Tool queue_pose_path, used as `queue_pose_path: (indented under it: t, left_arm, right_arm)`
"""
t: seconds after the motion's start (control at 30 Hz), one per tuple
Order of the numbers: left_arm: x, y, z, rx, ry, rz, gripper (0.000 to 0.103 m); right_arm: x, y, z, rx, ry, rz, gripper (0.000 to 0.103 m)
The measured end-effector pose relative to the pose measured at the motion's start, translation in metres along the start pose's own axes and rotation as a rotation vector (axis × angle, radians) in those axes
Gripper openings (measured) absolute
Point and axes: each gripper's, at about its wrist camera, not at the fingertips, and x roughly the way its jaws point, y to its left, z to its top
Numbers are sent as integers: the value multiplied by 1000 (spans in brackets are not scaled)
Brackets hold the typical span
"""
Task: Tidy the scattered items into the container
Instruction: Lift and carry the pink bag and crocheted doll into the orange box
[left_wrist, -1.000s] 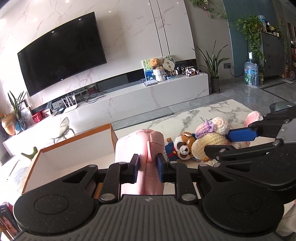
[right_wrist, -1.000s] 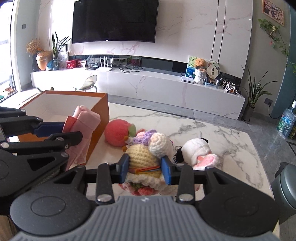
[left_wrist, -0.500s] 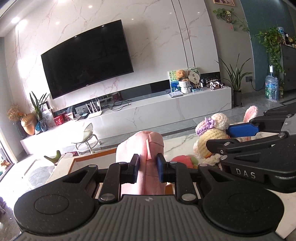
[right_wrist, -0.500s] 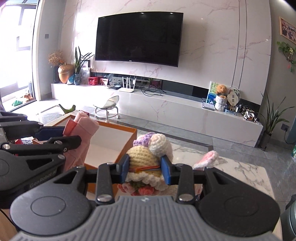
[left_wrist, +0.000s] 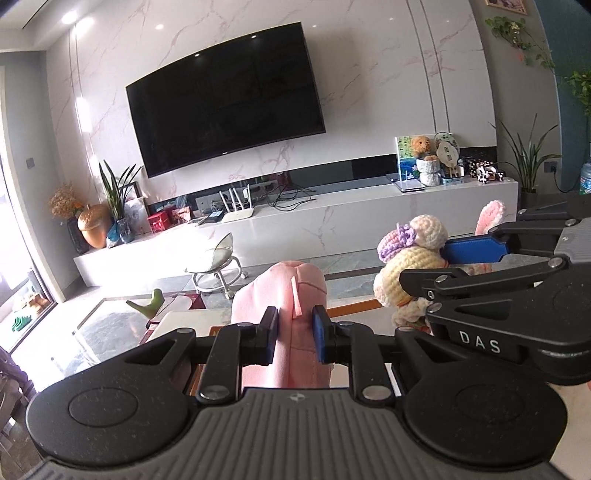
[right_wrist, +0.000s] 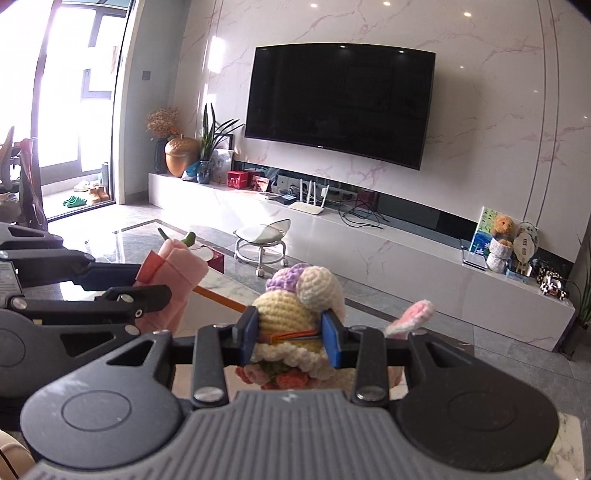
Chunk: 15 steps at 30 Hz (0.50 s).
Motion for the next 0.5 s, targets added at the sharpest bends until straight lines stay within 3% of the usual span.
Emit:
queue_pose_path:
  t: [0.23,0.5]
  left_arm:
    - [47,31,0,-61,70,24,23]
    - [96,45,-18,-110,178,14,23]
  right_arm:
    - [65,8,8,-2,57,76,39]
    - [137,9,-6,38,167,145,39]
